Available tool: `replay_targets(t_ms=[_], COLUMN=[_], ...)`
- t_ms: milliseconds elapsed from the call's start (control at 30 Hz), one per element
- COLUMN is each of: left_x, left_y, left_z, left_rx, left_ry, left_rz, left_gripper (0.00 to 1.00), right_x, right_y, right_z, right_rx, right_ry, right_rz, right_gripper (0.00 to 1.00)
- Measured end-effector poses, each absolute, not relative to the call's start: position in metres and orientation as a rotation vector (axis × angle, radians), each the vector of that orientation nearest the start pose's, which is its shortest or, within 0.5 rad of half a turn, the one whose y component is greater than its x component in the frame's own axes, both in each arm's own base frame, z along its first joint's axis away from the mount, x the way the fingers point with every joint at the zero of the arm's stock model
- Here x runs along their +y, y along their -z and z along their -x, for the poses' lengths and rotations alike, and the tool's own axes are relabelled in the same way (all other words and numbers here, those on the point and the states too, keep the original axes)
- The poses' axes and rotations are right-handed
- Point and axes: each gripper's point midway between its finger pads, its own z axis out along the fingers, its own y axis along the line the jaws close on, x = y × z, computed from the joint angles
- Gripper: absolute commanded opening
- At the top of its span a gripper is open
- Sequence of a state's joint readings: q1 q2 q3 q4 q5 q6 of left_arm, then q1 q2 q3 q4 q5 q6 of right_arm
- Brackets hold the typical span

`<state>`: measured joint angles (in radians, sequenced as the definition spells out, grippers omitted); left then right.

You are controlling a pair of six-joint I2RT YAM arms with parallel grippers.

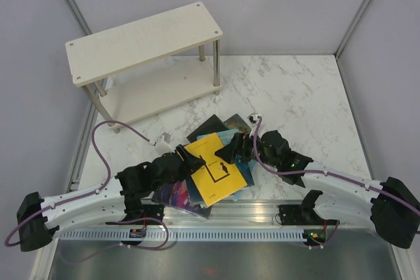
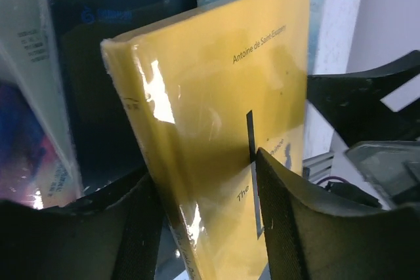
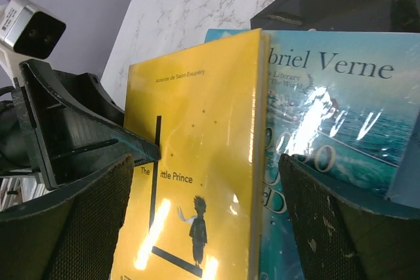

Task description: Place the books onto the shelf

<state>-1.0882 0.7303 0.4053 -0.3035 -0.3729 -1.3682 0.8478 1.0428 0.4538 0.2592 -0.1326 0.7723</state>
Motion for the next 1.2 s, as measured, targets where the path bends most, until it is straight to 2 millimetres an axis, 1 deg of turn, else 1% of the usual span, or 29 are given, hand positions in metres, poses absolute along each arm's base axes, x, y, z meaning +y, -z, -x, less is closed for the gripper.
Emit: replay_targets(t_ms=[33,100,200,233,267,300,533,633,667,700,767,800,867,933,1000,1033,1067,1100,1133,1200], left_x=[-0.232,-0.236,-0.241,-0.242,-0.244,-0.244,-0.235,-0.228,-0.224,-0.217,-0.209,-0.206,-0.199,-0.194,-0.190,-0.189,-0.189,-0.189,-0.190,-0.194], left_y=[-0.116,-0.127,-0.146,-0.153,-0.162,-0.166,-0.166,-0.173,-0.178,-0.188,-0.200,-0.208,-0.228,-0.251,-0.282,-0.295,-0.315,-0.329,-0.347,-0.376], left_z=[-0.151,-0.153,-0.156,-0.157,-0.158,-0.158,-0.155,-0.152,-0.152,-0.152,-0.153,-0.154,-0.157,-0.161,-0.169,-0.172,-0.177,-0.181,-0.185,-0.194], left_rx=[2.254,2.219,2.164,2.146,2.125,2.118,2.125,2.116,2.109,2.093,2.078,2.067,2.037,2.001,1.947,1.924,1.888,1.861,1.831,1.774], left_ry=[0.980,1.029,1.102,1.123,1.150,1.155,1.131,1.122,1.110,1.083,1.041,1.026,0.978,0.932,0.884,0.868,0.851,0.838,0.820,0.795], left_rz=[0.545,0.548,0.552,0.555,0.560,0.560,0.561,0.537,0.520,0.484,0.441,0.419,0.364,0.317,0.273,0.257,0.238,0.224,0.203,0.167], left_gripper=[0.45,0.37,0.18,0.03,0.02,0.02,0.02,0.02,0.02,0.02,0.02,0.02,0.02,0.02,0.02,0.02,0.02,0.02,0.02,0.02], right_x=[0.295,0.297,0.299,0.301,0.303,0.305,0.313,0.313,0.311,0.308,0.305,0.302,0.295,0.287,0.278,0.274,0.270,0.267,0.265,0.262], right_y=[-0.147,-0.143,-0.141,-0.141,-0.141,-0.141,-0.142,-0.145,-0.149,-0.168,-0.192,-0.208,-0.250,-0.287,-0.310,-0.316,-0.319,-0.320,-0.319,-0.311], right_z=[-0.188,-0.184,-0.185,-0.185,-0.184,-0.183,-0.179,-0.175,-0.175,-0.178,-0.182,-0.184,-0.188,-0.188,-0.187,-0.187,-0.186,-0.185,-0.185,-0.184], right_rx=[2.082,2.084,2.070,2.064,2.060,2.055,2.058,2.099,2.104,2.080,2.035,2.001,1.905,1.816,1.754,1.734,1.724,1.721,1.720,1.735], right_ry=[-1.188,-1.199,-1.193,-1.193,-1.195,-1.196,-1.166,-1.127,-1.108,-1.085,-1.071,-1.069,-1.086,-1.107,-1.125,-1.128,-1.128,-1.125,-1.124,-1.115], right_rz=[0.176,0.176,0.153,0.147,0.149,0.150,0.157,0.183,0.187,0.189,0.183,0.177,0.156,0.130,0.105,0.093,0.085,0.078,0.072,0.065], right_gripper=[0.94,0.94,0.94,0.94,0.94,0.94,0.96,0.98,0.98,0.98,0.98,0.98,0.98,0.98,0.98,0.98,0.98,0.98,0.98,0.98])
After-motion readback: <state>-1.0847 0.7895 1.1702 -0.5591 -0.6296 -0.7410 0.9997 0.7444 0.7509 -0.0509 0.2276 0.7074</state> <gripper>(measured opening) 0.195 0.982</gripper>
